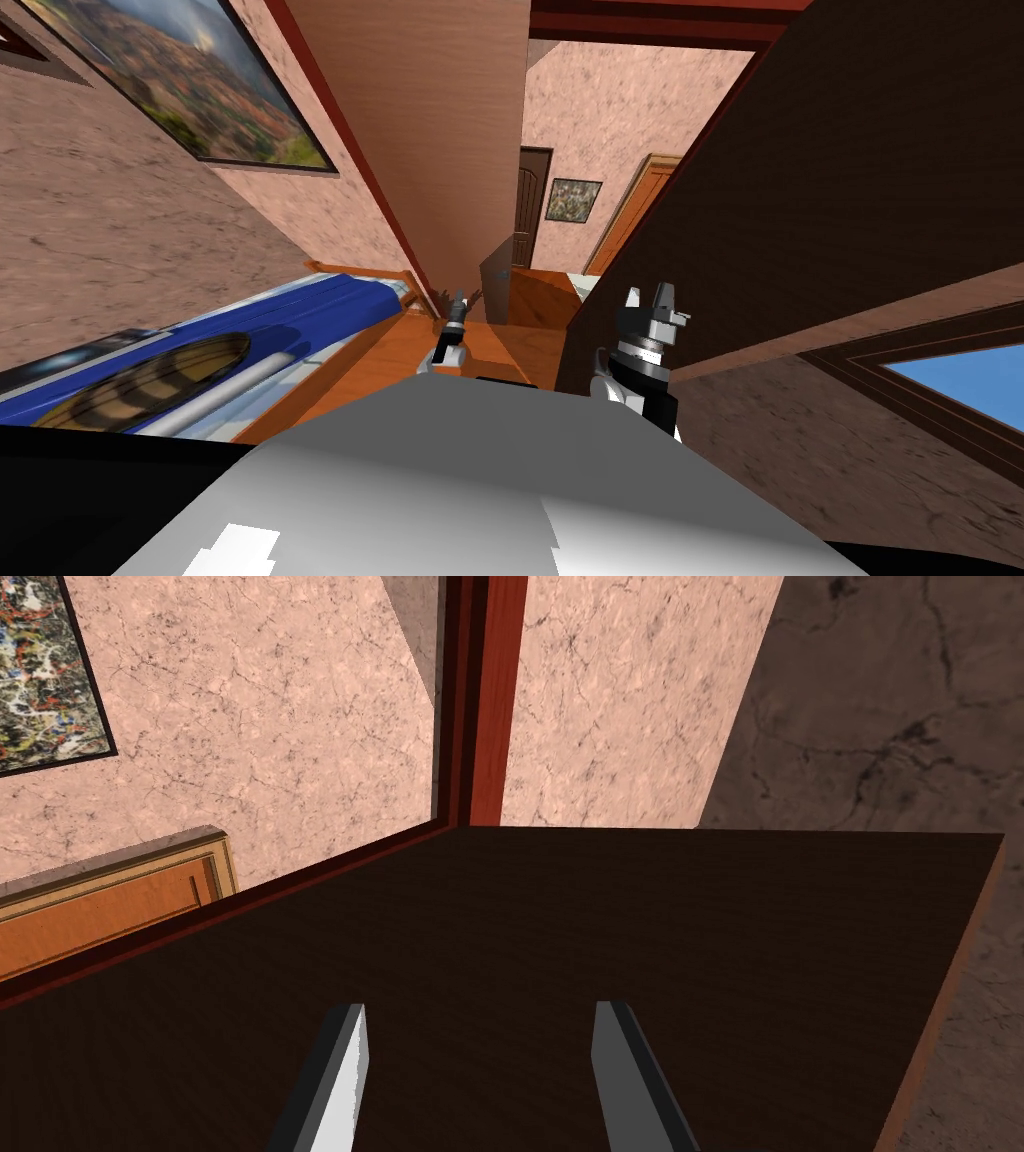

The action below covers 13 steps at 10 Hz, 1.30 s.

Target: Pull the door open

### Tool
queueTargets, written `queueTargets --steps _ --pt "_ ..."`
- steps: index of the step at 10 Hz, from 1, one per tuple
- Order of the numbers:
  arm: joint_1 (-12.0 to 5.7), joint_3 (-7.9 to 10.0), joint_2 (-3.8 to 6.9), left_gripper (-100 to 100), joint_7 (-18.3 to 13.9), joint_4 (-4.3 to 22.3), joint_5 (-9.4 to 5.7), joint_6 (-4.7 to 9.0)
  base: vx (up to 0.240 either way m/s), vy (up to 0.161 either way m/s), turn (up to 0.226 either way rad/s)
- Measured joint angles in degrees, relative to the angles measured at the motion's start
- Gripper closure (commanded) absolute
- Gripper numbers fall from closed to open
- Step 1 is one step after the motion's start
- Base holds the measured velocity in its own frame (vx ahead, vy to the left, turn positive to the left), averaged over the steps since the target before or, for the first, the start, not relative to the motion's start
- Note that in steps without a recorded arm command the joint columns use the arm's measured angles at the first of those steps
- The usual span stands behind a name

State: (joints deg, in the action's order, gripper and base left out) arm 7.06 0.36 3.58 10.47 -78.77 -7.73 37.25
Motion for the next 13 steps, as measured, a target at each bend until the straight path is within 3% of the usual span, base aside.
queueTargets --steps 13 --pt "-7.69 -0.33 -1.6 -100 2.3 21.3 -5.65 5.13 0.09 0.01 -0.047"
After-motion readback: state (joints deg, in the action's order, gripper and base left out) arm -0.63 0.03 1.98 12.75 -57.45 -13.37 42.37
